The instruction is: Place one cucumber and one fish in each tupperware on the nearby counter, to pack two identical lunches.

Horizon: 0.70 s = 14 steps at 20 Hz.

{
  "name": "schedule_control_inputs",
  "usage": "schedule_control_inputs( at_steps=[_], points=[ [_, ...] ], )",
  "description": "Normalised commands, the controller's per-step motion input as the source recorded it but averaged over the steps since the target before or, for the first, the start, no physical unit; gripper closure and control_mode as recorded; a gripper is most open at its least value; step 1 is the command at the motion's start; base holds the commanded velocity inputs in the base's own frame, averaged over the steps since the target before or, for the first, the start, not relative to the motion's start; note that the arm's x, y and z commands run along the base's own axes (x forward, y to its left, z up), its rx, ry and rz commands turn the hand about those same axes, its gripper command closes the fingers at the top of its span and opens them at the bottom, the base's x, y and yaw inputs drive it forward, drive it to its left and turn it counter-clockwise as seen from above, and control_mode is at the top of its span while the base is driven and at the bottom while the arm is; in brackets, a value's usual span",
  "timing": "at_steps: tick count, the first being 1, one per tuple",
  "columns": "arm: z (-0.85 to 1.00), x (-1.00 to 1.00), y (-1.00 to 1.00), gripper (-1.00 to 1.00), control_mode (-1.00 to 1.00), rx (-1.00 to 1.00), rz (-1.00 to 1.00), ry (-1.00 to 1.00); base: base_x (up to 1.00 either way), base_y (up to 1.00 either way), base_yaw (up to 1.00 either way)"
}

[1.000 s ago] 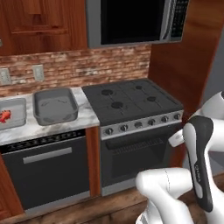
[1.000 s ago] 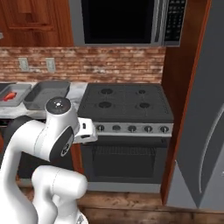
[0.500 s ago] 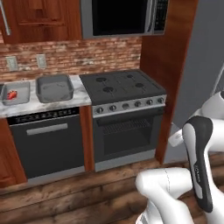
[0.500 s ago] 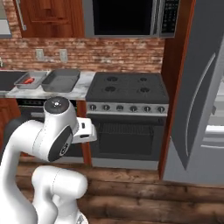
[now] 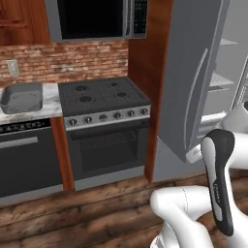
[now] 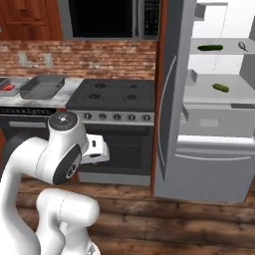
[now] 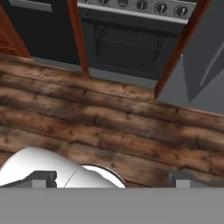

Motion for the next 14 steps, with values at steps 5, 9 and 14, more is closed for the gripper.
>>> schedule_control_inputs(
  at_steps=[5,9,14],
  points=[
    [0.00,0.00,0.00,-1.00,1.00,0.00,0.00,0.00,0.03,-1.00,0.00],
    [0.00,0.00,0.00,-1.00,1.00,0.00,0.00,0.00,0.00,-1.00,0.00],
    [0.00,0.00,0.00,-1.00,1.00,0.00,0.00,0.00,0.04,-1.00,0.00]
  ],
)
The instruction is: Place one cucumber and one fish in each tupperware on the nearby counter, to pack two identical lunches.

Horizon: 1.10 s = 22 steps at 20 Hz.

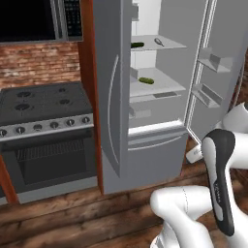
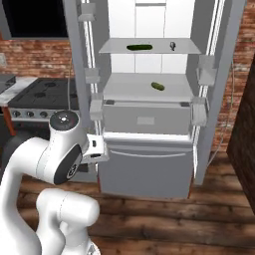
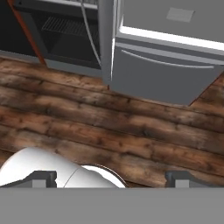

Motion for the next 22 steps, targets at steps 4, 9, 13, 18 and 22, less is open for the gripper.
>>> schedule_control_inputs(
  at_steps=[4,9,13,18,22],
  points=[
    [0.00,0.00,0.00,-1.00,1.00,0.00,0.00,0.00,0.35,-0.69,0.00],
    [0.00,0.00,0.00,-1.00,1.00,0.00,0.00,0.00,0.53,-0.16,0.00],
    [0.00,0.00,0.00,-1.00,1.00,0.00,0.00,0.00,0.47,0.00,0.00],
    [0.00,0.00,0.00,-1.00,1.00,0.00,0.00,0.00,0.29,-0.10,0.00],
    [0.00,0.00,0.00,-1.00,1.00,0.00,0.00,0.00,0.21,-0.48,0.00]
  ],
)
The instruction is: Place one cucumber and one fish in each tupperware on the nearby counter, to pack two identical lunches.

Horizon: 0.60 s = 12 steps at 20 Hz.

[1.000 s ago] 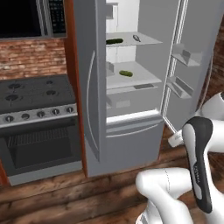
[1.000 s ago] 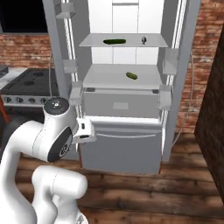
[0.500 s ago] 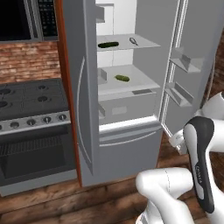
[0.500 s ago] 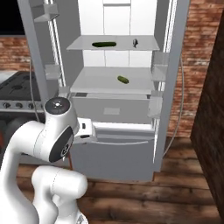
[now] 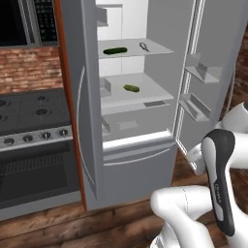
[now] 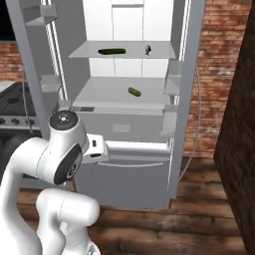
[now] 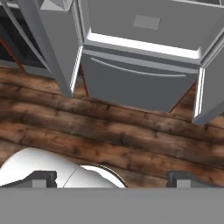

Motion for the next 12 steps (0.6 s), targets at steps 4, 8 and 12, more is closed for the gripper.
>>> schedule_control_inputs(
  at_steps=[4,8,12],
  points=[
    [0.00,0.00,0.00,-1.00,1.00,0.00,0.00,0.00,0.44,-0.26,0.00],
    [0.00,0.00,0.00,-1.00,1.00,0.00,0.00,0.00,0.65,-0.05,0.00],
    [0.00,0.00,0.00,-1.00,1.00,0.00,0.00,0.00,0.73,0.00,0.00]
  ],
)
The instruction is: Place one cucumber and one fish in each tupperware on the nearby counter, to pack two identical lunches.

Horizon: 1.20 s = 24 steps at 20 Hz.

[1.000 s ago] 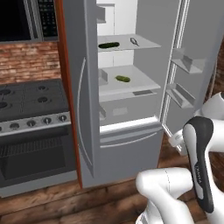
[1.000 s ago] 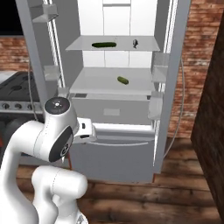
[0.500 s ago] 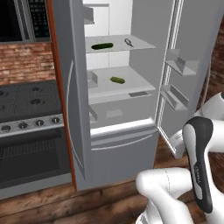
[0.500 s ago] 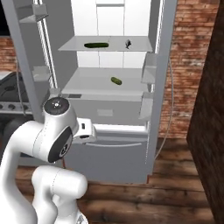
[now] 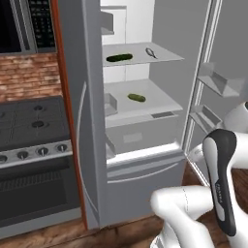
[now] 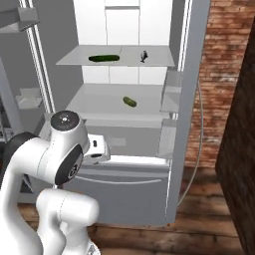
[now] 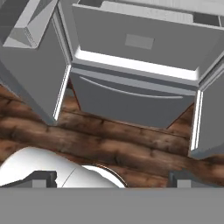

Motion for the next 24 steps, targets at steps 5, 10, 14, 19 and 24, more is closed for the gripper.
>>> schedule_control_inputs(
  at_steps=[5,10,14,19,24],
  points=[
    [0.00,0.00,0.00,-1.00,1.00,0.00,0.00,0.00,0.77,0.00,0.00],
    [0.00,0.00,0.00,-1.00,1.00,0.00,0.00,0.00,0.78,-0.04,0.00],
    [0.00,0.00,0.00,-1.00,1.00,0.00,0.00,0.00,0.86,-0.05,0.00],
    [0.00,0.00,0.00,-1.00,1.00,0.00,0.00,0.00,0.78,-0.17,0.01],
    [0.00,0.00,0.00,-1.00,1.00,0.00,0.00,0.00,0.63,-0.45,0.14]
  ],
)
